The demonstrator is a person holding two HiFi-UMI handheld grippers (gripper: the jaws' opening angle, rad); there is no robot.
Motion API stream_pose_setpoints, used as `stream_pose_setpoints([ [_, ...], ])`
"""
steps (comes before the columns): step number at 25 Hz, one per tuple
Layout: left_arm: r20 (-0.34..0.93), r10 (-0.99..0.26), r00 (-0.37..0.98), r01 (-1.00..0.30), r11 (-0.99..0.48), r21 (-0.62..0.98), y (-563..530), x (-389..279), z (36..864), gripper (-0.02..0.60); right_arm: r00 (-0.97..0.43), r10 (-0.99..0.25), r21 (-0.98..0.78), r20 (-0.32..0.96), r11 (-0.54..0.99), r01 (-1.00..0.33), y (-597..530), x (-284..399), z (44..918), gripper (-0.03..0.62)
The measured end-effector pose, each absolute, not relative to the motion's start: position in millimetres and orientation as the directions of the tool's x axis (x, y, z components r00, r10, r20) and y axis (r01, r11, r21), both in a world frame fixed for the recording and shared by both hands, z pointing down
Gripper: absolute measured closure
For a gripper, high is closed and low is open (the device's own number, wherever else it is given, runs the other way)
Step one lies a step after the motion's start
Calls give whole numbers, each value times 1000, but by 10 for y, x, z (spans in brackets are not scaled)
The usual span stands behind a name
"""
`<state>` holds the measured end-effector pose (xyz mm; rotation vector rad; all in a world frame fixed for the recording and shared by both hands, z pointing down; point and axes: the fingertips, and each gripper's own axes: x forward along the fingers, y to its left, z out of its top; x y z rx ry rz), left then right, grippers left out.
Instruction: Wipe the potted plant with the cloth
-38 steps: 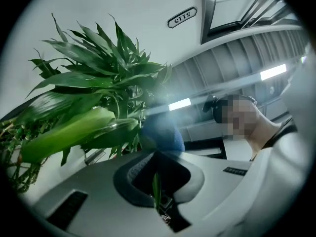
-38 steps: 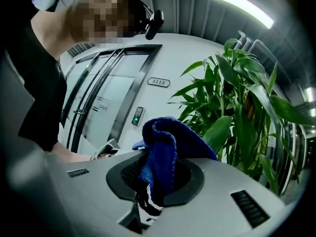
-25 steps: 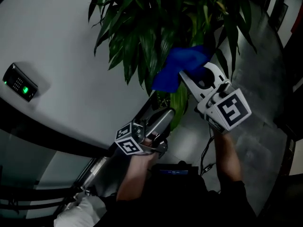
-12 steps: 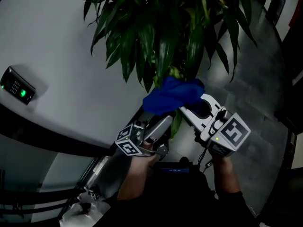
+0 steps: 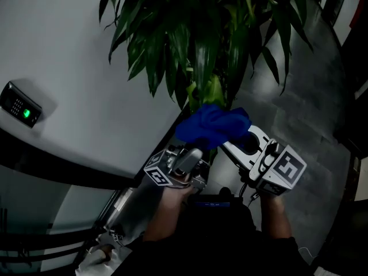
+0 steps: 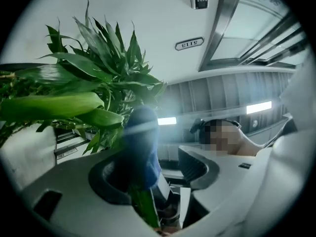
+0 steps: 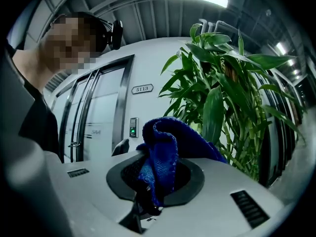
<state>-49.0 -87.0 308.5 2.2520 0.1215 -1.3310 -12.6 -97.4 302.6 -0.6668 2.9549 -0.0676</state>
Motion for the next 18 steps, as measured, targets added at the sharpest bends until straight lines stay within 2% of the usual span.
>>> stream_pose_setpoints([
  [4, -860, -200, 470, 369, -840, 397, -926, -551, 3110, 302, -906, -411, -75, -103, 911, -405, -887, -123, 3072, 519],
  [9, -869, -200, 453, 390, -832, 395, -959, -578, 3065, 302, -837, -450, 24, -312, 877, -480, -924, 174, 2528, 519],
  [14, -869, -196, 454, 400, -827, 395, -976, -533, 3021, 302, -803, -482, 70, -350, 842, -535, -1106, 269, 2413, 519],
  [18, -852, -228, 471, 380, -819, 429, -1066, -509, 3097, 302, -772, -382, 11, -507, 893, -449, -889, 401, 2108, 519],
])
